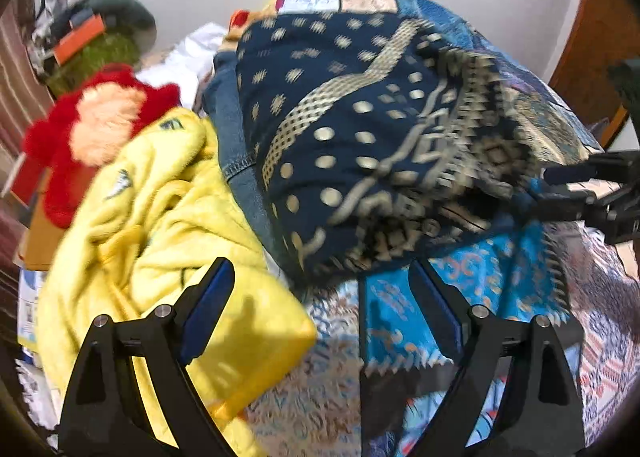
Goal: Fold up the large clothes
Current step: 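Lower the folded hoodie onto the quilt and open both grippers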
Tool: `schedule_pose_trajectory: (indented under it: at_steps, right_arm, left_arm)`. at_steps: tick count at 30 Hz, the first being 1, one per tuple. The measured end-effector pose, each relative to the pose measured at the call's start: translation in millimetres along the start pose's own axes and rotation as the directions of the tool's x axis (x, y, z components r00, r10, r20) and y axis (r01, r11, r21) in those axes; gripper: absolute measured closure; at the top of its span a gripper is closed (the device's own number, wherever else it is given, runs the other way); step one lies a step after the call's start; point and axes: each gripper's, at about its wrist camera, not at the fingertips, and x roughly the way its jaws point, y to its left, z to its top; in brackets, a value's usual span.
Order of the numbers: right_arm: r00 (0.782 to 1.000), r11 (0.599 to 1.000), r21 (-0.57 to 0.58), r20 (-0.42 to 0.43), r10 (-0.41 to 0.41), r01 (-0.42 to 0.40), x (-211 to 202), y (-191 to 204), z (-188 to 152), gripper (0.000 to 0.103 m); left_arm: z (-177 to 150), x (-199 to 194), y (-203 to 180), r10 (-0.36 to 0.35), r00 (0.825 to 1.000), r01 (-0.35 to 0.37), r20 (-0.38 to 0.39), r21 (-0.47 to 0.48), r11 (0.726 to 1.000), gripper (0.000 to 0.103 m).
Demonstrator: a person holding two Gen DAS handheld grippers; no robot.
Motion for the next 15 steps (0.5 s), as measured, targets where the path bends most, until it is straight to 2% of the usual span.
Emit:
schedule_pose_trajectory:
  at_steps: [4, 7, 9, 11, 12, 14, 15]
  right_arm:
    - [0.993, 1.000, 0.002, 0.120, 0.009, -0.009, -61, 11, -10, 0.033]
    - [0.964, 1.000, -0.015, 0.265, 0.014, -0.011, -125, 28, -19, 0.033]
    - [0.938, 1.000, -0.028, 0.346, 0.018, -0.009, -162, 40, -25, 0.033]
    - [0.898, 0.999, -0.050, 0.440, 0.017, 0.006, -204, 57, -35, 0.033]
    - [0.879, 0.998, -0.059, 0.477, 0.014, 0.017, -221, 64, -40, 0.033]
    - [0.825, 0.996, -0.075, 0.565, 0.005, 0.046, -259, 80, -55, 0.033]
    - [0.802, 0.995, -0.079, 0.597, 0.002, 0.057, -273, 86, -61, 0.033]
  left_arm:
    - [2, -54, -14, 0.017, 0.995, -0.017, 0.102, -0.009, 1.000, 0.014]
    - [8, -107, -24, 0.033, 0.977, -0.032, 0.212, -0.011, 0.999, 0.014]
    - [11, -153, -35, 0.043, 0.950, -0.043, 0.309, -0.006, 0.999, 0.014]
    - [13, -187, -45, 0.050, 0.924, -0.053, 0.380, -0.001, 0.999, 0.014]
    - [12, -210, -51, 0.056, 0.903, -0.062, 0.427, -0.001, 0.998, 0.014]
    - [6, -251, -60, 0.061, 0.855, -0.066, 0.515, -0.009, 0.998, 0.014]
    - [6, -265, -64, 0.058, 0.837, -0.062, 0.545, -0.012, 0.998, 0.014]
